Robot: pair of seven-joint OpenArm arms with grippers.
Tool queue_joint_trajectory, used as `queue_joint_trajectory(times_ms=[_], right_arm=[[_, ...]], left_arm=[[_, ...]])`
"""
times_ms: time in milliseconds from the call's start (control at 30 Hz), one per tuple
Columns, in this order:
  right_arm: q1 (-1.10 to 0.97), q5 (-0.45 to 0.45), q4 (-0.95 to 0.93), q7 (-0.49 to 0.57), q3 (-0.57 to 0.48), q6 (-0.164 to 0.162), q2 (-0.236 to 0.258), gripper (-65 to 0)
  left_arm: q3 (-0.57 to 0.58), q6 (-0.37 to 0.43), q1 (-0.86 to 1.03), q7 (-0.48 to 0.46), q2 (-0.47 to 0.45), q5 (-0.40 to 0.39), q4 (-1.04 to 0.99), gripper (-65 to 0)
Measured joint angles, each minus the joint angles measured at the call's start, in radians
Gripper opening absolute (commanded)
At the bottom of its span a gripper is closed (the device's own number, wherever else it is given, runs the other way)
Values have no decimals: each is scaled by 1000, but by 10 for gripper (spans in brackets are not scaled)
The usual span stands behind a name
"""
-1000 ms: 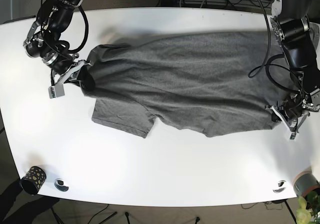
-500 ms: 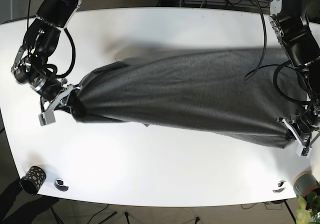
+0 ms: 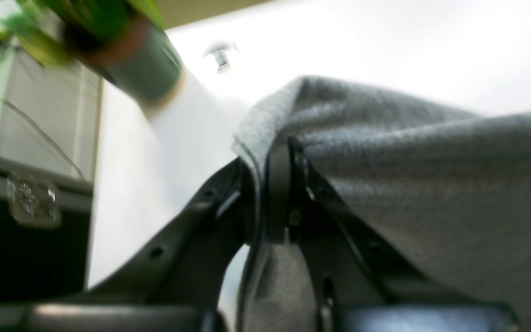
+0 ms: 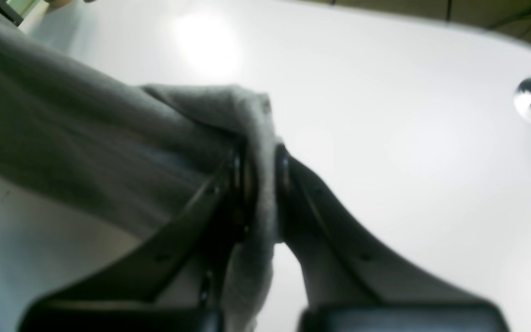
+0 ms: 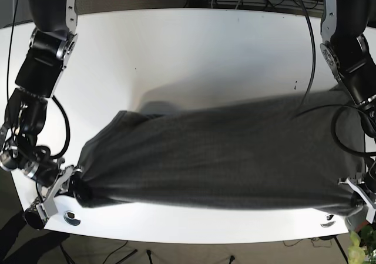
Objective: Fold the T-shirt properly
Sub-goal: 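Lift the shirt with both grippers and shake it out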
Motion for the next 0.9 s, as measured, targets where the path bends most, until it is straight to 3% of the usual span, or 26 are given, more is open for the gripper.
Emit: queue_joint_trajectory(times_ms=[367, 600, 767, 900], right_arm=[[439, 25, -152, 1, -261, 7, 123, -650], [612, 36, -155, 9, -386, 8, 166, -650], [574, 42, -156, -41, -382, 9, 186, -650], [450, 42, -138, -47, -267, 6, 185, -650]], left_arm=[[-3, 0, -236, 31, -1, -4, 3, -646], [-3, -2, -332, 23, -6, -10, 9, -646], [-1, -3, -278, 24, -6, -23, 87, -646], [2, -7, -176, 27, -3, -36, 148, -646]])
